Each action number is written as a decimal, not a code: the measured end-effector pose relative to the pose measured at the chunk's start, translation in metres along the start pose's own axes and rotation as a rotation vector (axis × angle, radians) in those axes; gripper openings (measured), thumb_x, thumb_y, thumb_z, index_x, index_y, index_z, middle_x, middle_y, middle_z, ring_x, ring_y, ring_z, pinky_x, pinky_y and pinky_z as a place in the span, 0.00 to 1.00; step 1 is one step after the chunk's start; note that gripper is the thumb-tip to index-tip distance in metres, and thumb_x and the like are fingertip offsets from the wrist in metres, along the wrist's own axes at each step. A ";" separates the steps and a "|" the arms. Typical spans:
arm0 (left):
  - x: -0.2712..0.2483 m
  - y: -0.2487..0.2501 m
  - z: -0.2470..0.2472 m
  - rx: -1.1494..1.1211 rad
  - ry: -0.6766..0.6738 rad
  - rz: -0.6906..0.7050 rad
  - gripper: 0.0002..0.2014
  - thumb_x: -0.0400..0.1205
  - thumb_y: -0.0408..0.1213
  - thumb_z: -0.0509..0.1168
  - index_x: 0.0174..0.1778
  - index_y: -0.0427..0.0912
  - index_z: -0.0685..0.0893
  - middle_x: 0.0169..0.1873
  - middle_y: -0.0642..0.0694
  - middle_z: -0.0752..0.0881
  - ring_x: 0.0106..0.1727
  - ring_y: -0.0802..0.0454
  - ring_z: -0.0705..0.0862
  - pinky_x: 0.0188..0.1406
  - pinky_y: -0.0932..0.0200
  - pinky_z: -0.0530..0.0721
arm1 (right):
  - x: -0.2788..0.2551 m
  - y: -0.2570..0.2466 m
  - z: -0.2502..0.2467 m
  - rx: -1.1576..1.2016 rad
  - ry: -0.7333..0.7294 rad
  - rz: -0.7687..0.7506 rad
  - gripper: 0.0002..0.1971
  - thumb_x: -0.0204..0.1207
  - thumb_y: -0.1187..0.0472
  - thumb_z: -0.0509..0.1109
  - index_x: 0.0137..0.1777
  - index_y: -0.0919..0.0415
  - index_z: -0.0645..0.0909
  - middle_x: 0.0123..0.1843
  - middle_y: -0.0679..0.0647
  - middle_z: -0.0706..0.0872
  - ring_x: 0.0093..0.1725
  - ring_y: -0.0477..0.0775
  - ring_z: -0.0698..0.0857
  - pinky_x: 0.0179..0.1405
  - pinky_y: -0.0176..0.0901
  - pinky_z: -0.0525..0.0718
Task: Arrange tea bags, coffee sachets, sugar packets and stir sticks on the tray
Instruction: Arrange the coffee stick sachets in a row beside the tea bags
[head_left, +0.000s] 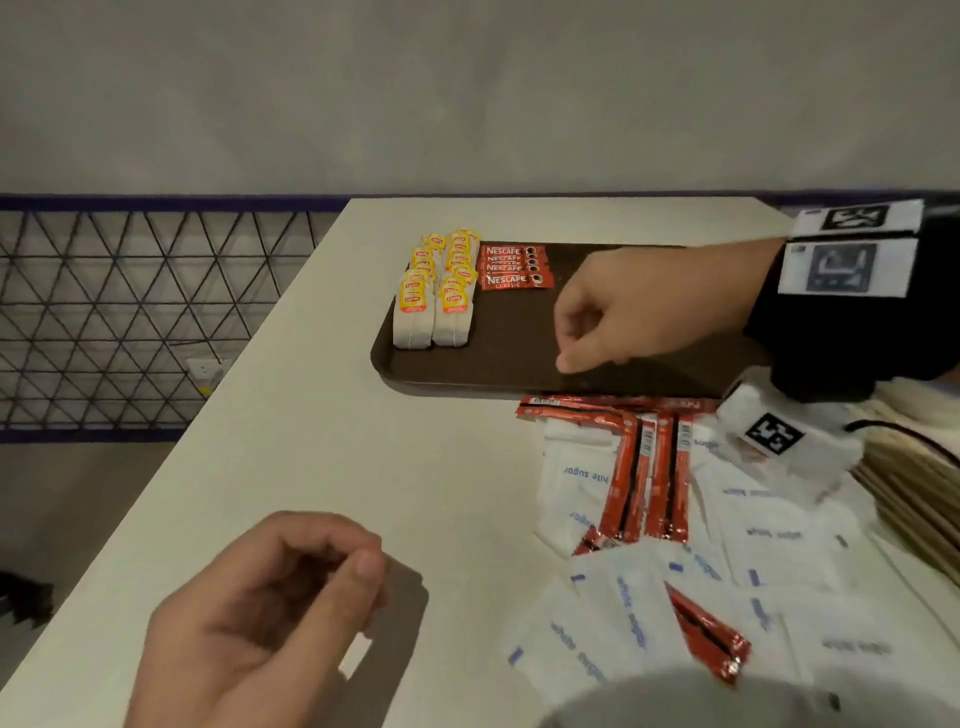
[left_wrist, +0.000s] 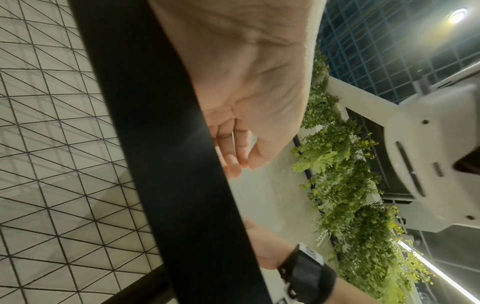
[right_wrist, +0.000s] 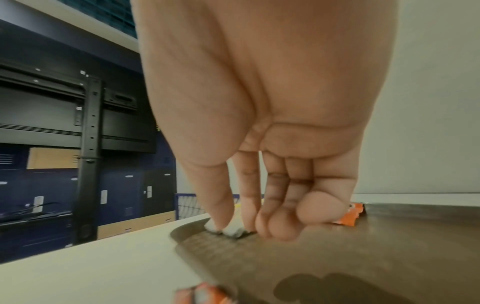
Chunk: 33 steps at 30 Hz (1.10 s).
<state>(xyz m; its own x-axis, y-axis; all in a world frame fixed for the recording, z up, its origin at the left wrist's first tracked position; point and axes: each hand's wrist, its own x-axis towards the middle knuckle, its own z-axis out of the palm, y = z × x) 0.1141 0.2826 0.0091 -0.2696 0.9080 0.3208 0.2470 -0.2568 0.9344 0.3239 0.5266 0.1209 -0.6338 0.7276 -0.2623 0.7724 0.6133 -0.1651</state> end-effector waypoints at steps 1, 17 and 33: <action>-0.009 0.004 0.001 -0.093 0.036 0.028 0.02 0.69 0.30 0.72 0.33 0.35 0.88 0.22 0.37 0.85 0.23 0.50 0.82 0.24 0.70 0.78 | -0.009 -0.006 0.006 -0.037 -0.018 0.000 0.12 0.79 0.40 0.73 0.45 0.47 0.88 0.41 0.45 0.91 0.41 0.46 0.89 0.41 0.40 0.85; -0.008 0.008 0.001 -0.033 0.097 -0.053 0.09 0.82 0.27 0.70 0.38 0.44 0.89 0.28 0.47 0.85 0.35 0.46 0.86 0.38 0.57 0.87 | -0.043 -0.045 0.057 -0.326 0.097 0.109 0.03 0.84 0.60 0.68 0.50 0.55 0.76 0.43 0.53 0.81 0.39 0.51 0.82 0.35 0.40 0.78; -0.012 0.016 0.005 0.009 0.079 -0.062 0.06 0.82 0.30 0.71 0.44 0.45 0.89 0.35 0.44 0.89 0.33 0.47 0.87 0.37 0.58 0.88 | -0.098 -0.070 0.041 0.183 0.515 -0.100 0.11 0.82 0.61 0.75 0.63 0.51 0.87 0.51 0.46 0.91 0.46 0.45 0.89 0.47 0.45 0.91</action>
<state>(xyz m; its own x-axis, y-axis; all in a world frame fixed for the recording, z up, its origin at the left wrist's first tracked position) 0.1263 0.2696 0.0194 -0.3570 0.8929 0.2743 0.2362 -0.1979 0.9514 0.3339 0.4000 0.1193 -0.6072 0.7527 0.2544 0.6727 0.6574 -0.3395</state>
